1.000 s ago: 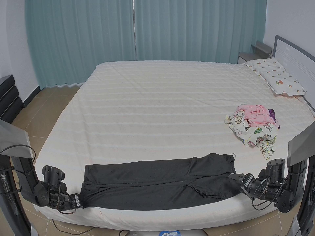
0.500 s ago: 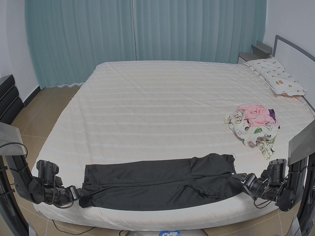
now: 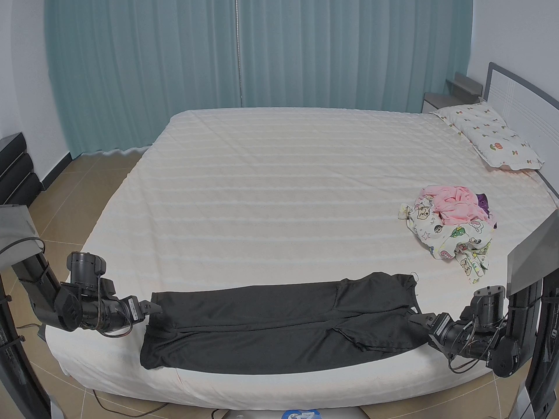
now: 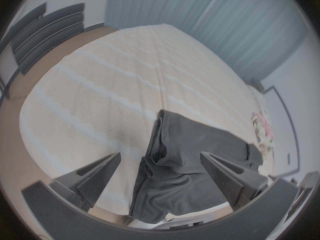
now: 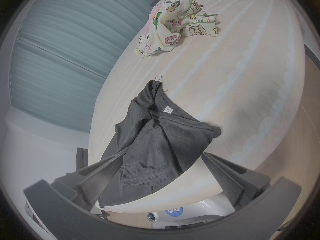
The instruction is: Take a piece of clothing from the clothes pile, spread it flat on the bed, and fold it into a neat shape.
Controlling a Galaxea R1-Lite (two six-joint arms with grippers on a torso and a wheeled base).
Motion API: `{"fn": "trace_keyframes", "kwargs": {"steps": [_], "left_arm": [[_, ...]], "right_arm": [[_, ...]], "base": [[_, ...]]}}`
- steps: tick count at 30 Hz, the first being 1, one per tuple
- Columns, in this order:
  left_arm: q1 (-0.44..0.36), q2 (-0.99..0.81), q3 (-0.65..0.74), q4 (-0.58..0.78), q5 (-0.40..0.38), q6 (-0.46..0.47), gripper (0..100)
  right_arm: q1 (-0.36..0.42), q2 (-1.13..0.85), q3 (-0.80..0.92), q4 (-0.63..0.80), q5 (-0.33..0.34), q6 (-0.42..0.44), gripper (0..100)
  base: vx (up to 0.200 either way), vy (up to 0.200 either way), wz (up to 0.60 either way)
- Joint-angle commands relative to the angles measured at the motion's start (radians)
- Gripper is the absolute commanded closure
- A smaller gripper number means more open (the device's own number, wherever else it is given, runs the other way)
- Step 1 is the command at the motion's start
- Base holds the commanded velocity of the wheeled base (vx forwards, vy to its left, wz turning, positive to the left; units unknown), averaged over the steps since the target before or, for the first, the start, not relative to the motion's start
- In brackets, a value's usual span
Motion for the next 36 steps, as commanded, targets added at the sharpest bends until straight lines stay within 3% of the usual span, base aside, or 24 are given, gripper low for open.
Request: {"fn": "trace_keyframes", "kwargs": {"steps": [1,21,22,36], "left_arm": [[-0.004,0.086,-0.056,0.032,-0.006,0.033,0],[-0.103,0.153,-0.095,-0.023,0.025,0.035,0],[-0.103,0.155,-0.095,-0.023,0.025,0.036,100],[-0.094,0.150,-0.103,-0.020,0.025,0.030,100]], "right_arm": [[0.006,0.010,0.001,-0.016,-0.001,0.000,0],[0.016,0.023,-0.002,-0.016,-0.001,-0.003,0],[0.016,0.023,-0.002,-0.016,0.000,-0.003,0],[0.025,0.023,0.001,-0.016,-0.003,-0.003,0]], "base": [[0.000,0.000,0.00],[0.000,0.000,0.00],[0.000,0.000,0.00],[0.000,0.000,0.00]]}}
